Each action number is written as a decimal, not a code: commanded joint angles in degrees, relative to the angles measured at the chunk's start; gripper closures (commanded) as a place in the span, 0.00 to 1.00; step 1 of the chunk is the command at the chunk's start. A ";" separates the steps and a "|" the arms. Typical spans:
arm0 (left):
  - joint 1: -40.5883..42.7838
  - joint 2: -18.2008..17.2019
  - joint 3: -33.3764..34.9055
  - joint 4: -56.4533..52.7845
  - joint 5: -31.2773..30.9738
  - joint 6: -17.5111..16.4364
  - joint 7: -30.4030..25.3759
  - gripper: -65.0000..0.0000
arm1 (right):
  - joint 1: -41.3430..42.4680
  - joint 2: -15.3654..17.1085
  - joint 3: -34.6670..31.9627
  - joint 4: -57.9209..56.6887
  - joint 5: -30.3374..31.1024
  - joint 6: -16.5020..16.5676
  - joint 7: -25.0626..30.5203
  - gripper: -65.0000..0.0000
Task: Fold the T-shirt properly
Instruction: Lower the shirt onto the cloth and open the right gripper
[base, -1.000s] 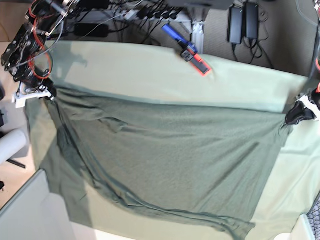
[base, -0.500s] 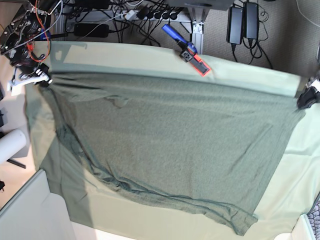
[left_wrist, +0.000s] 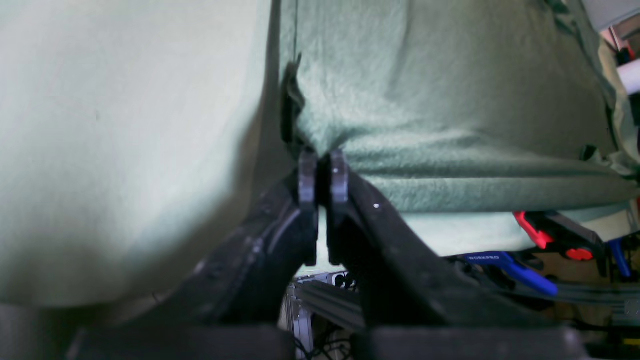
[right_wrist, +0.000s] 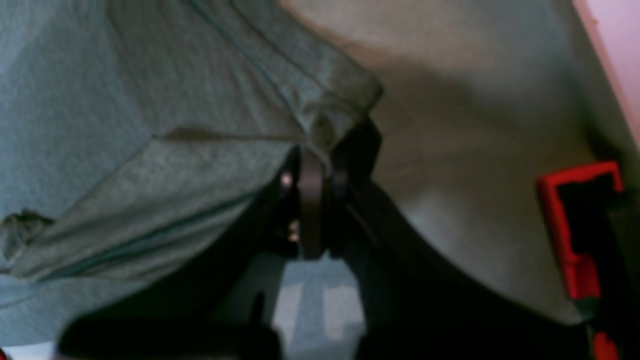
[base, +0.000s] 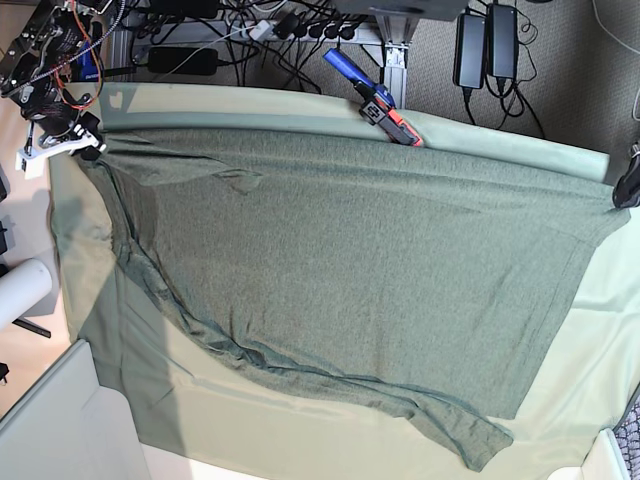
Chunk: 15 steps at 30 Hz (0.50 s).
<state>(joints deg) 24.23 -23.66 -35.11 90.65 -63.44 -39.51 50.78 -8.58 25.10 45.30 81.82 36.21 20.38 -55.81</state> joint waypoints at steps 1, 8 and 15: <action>0.17 -1.27 -0.87 0.83 -0.57 -0.49 -1.38 1.00 | 0.24 2.16 0.87 1.11 -0.59 -0.04 1.31 1.00; 1.55 -1.27 -0.87 0.81 -0.55 -0.49 -1.18 1.00 | -1.95 4.72 0.92 1.11 -0.68 -0.04 1.29 1.00; 1.81 -1.27 -0.87 0.81 -0.55 -0.49 -1.20 1.00 | -3.56 4.87 1.62 1.11 -1.07 -0.04 1.81 1.00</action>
<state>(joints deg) 26.13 -23.66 -35.11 90.65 -63.55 -39.53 51.11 -12.38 28.05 45.76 81.93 36.45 20.64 -55.81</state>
